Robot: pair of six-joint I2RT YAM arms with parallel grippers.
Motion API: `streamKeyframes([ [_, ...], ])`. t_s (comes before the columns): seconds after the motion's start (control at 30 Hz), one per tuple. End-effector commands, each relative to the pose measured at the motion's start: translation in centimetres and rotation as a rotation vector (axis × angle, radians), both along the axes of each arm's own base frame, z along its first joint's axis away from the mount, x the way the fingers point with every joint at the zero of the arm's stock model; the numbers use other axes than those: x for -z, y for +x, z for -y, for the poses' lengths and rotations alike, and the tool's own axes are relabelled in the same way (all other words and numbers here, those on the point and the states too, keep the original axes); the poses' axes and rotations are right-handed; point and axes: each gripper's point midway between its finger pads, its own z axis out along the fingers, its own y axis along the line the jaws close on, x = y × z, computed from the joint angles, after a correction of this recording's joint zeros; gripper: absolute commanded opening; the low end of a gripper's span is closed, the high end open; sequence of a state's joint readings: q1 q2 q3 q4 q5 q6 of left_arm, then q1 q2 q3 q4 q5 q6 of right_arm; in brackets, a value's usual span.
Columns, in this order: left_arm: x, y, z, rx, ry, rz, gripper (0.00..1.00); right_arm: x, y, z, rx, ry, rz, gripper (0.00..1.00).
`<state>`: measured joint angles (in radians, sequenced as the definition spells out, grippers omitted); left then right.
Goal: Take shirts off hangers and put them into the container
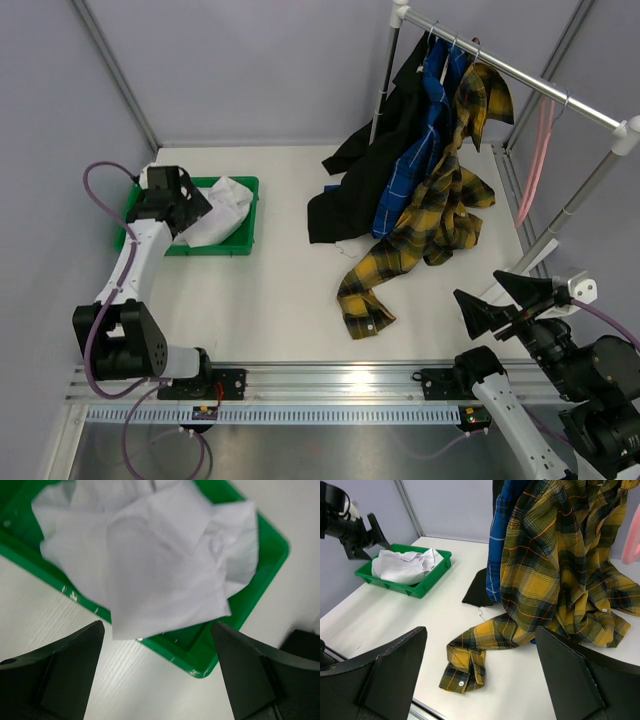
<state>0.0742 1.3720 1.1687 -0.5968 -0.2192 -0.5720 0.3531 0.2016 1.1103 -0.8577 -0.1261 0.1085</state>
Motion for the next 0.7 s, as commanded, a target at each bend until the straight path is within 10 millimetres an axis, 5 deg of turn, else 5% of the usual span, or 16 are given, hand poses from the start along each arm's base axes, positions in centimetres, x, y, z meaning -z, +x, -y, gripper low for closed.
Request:
streamKeyframes([
  [0.0, 1.5, -0.4, 1.0, -0.016, -0.081, 0.026, 0.9, -0.3, -0.4, -0.8, -0.053, 0.002, 0.024, 1.0],
  [0.1, 2.8, -0.2, 1.7, -0.001, -0.115, 0.015, 0.86, -0.1, -0.3, -0.9, -0.057, -0.002, 0.019, 0.99],
  [0.3, 5.2, 3.1, 1.0, 0.002, -0.094, -0.047, 0.74, 0.0, -0.2, -0.8, -0.052, -0.008, 0.018, 0.99],
  [0.57, 5.6, 7.8, 0.0, 0.01, -0.046, -0.072, 0.63, 0.4, 0.3, -0.6, -0.035, -0.026, 0.005, 1.0],
  [0.67, 8.0, 8.6, -0.4, 0.014, -0.038, -0.15, 0.63, 0.6, 0.7, -0.8, -0.035, -0.033, -0.008, 1.0],
])
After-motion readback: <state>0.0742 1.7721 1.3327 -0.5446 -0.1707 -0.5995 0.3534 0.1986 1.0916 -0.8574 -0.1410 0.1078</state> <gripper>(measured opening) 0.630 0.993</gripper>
